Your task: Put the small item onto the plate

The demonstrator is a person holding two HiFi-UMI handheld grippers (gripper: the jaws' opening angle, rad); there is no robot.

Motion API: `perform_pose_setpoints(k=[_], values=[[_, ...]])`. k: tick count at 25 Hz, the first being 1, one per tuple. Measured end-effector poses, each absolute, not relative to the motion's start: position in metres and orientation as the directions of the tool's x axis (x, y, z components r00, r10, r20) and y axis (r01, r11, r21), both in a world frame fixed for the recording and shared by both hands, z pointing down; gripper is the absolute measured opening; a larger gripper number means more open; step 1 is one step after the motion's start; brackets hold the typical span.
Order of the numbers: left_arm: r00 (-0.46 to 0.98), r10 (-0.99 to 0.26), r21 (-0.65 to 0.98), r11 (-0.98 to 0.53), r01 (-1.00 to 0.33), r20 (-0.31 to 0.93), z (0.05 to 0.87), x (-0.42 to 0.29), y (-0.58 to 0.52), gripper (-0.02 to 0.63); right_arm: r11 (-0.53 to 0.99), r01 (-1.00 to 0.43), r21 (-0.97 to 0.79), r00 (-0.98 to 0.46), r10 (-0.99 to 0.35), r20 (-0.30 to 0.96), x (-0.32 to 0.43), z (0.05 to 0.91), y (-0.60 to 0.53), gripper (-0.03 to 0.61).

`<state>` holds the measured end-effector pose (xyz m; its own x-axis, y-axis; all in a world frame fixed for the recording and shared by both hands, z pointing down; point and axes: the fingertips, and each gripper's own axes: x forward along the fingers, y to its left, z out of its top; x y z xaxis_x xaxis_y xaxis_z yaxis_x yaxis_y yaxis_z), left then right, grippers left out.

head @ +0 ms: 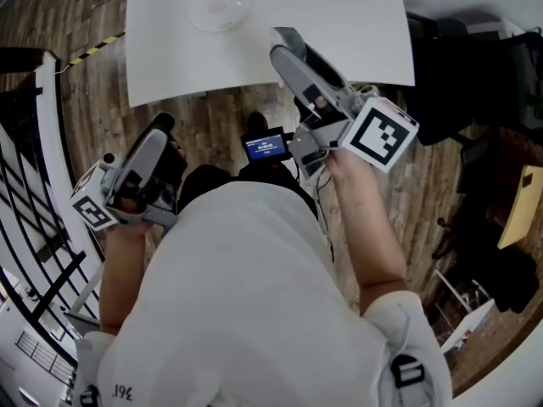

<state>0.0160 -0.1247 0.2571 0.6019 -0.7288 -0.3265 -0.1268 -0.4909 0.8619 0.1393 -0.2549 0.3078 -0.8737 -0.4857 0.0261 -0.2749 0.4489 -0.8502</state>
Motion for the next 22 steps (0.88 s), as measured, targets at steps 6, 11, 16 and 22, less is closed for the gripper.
perform_pose_setpoints(k=[6,11,16,22], values=[[0.574,-0.748,0.869,-0.48,-0.121,-0.334,0.259,0.0,-0.133,0.11,0.439,-0.28,-0.854,-0.883,-0.466,0.051,0.121,0.311,-0.262,0.322],[0.586,-0.738,0.866,-0.486,-0.116,-0.335,0.255,-0.03,-0.118,0.11,0.448,-0.296,-0.843,-0.873,-0.485,0.049,0.097,0.303,-0.253,0.322],[0.577,-0.745,0.866,-0.485,-0.125,-0.334,0.261,-0.077,-0.115,0.11,0.441,-0.316,-0.84,-0.869,-0.491,0.069,0.064,0.31,-0.248,0.322],[0.578,-0.746,0.867,-0.482,-0.128,-0.33,0.26,-0.089,-0.12,0.11,0.442,-0.339,-0.83,-0.869,-0.485,0.097,0.05,0.316,-0.255,0.321]])
